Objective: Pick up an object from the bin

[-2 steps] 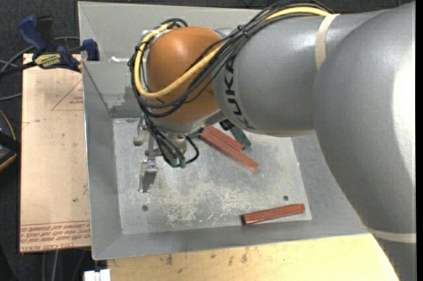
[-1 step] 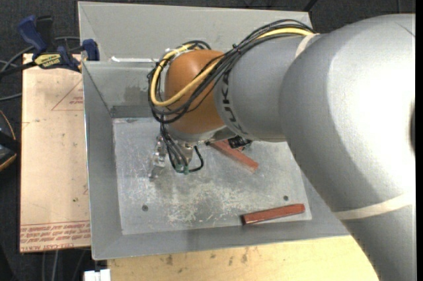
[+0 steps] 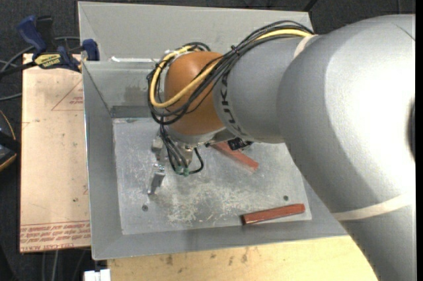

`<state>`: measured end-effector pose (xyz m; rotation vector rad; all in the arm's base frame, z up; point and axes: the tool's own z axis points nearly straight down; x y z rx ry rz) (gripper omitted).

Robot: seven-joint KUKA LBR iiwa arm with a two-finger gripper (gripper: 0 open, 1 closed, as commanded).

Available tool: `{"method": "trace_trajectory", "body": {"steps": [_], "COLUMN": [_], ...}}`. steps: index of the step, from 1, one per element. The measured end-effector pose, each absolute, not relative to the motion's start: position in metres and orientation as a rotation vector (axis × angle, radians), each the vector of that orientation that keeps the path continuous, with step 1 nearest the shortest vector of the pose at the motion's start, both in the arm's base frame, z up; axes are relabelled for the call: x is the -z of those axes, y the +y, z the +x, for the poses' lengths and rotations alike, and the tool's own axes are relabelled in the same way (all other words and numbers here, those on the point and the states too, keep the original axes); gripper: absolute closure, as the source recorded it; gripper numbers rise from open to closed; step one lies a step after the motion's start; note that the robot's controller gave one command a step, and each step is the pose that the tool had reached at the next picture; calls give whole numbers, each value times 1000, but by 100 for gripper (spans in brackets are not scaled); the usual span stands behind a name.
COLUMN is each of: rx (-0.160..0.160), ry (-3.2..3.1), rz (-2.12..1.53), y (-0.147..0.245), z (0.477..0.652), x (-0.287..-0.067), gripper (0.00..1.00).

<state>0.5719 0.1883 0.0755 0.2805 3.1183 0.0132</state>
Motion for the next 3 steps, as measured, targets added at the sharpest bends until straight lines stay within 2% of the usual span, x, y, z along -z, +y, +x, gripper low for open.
{"method": "trace_trajectory", "body": {"steps": [1, 2, 3], "rx": [-14, -3, -11], "ry": [3118, 3117, 3088], "rz": [281, 316, 492], "y": [188, 220, 246], "z": [572, 591, 590], "x": [-76, -75, -75], "gripper": [0, 0, 0]}}
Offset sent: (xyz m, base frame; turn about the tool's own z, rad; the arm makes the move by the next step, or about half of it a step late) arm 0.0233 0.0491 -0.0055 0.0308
